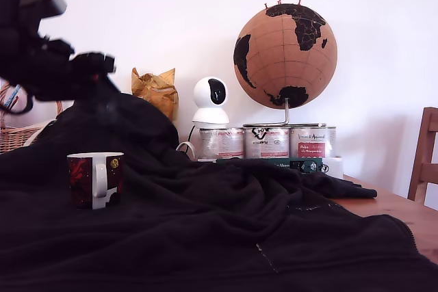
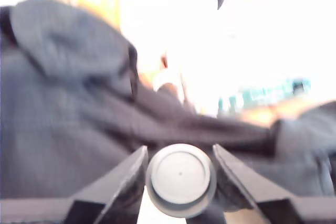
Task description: Pick the grey coffee capsule and place it inside the red coffee cup
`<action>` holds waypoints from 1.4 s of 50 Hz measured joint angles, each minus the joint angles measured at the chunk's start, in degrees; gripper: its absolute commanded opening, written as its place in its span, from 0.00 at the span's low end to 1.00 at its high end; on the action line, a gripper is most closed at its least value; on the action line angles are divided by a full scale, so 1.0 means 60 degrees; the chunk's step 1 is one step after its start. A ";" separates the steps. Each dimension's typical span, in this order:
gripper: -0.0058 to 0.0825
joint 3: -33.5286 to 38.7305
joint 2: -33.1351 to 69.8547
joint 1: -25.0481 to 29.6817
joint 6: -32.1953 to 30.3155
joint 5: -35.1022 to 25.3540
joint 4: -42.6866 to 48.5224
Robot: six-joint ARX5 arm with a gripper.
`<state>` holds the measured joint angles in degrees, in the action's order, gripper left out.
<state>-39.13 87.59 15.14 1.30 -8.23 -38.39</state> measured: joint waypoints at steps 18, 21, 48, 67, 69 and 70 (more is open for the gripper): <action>0.15 -0.1184 0.1934 -0.0346 0.0000 0.0044 0.1002; 0.16 -0.1180 0.1982 -0.0342 -0.0004 0.0040 0.1264; 0.66 -0.1177 0.1843 -0.0423 0.0000 0.0182 0.1574; 0.04 -0.2637 -0.0430 -0.0423 -0.0204 0.0200 0.5665; 0.05 -0.2976 -0.0780 -0.0423 -0.0270 0.0204 0.6196; 0.04 -0.3140 -0.0958 -0.0423 -0.0277 0.0204 0.6470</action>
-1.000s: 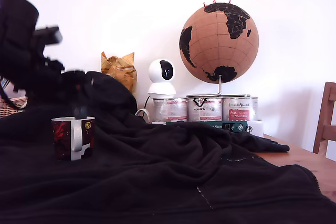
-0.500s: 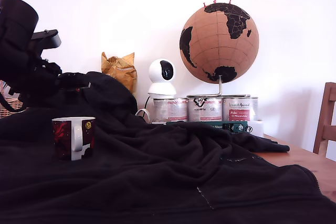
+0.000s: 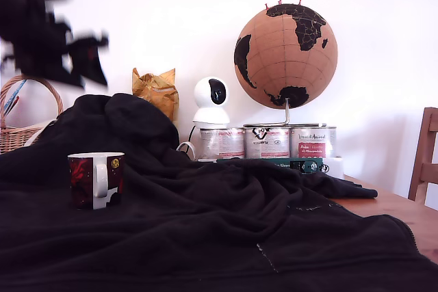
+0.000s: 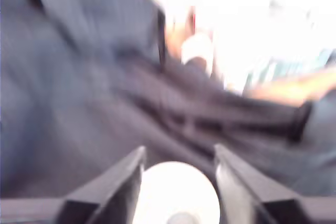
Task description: Pick the grey coffee capsule and place it inside the red coffee cup
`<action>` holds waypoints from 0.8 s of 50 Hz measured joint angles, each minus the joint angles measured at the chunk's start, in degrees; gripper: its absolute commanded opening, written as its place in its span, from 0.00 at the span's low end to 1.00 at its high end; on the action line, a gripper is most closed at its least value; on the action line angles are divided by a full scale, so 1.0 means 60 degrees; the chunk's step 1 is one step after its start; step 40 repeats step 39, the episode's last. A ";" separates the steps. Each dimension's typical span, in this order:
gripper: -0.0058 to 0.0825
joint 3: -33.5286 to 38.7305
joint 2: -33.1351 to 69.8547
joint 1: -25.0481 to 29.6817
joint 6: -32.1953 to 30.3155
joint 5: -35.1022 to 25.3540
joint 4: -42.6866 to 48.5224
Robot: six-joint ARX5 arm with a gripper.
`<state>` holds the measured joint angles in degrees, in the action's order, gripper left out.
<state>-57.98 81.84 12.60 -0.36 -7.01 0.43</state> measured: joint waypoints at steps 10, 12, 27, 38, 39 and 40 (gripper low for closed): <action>0.04 -0.0426 -0.1563 -0.0149 -0.0087 0.0259 0.1734; 0.04 -0.0426 -0.1785 -0.0237 -0.0124 0.0328 0.2102; 0.04 -0.0423 -0.3096 -0.1734 -0.0226 0.0514 0.4189; 0.04 -0.0423 -0.3818 -0.2197 -0.0248 0.0506 0.4670; 0.04 -0.0423 -0.3869 -0.2208 -0.0255 0.0506 0.4721; 0.04 -0.0423 -0.3869 -0.2208 -0.0255 0.0506 0.4721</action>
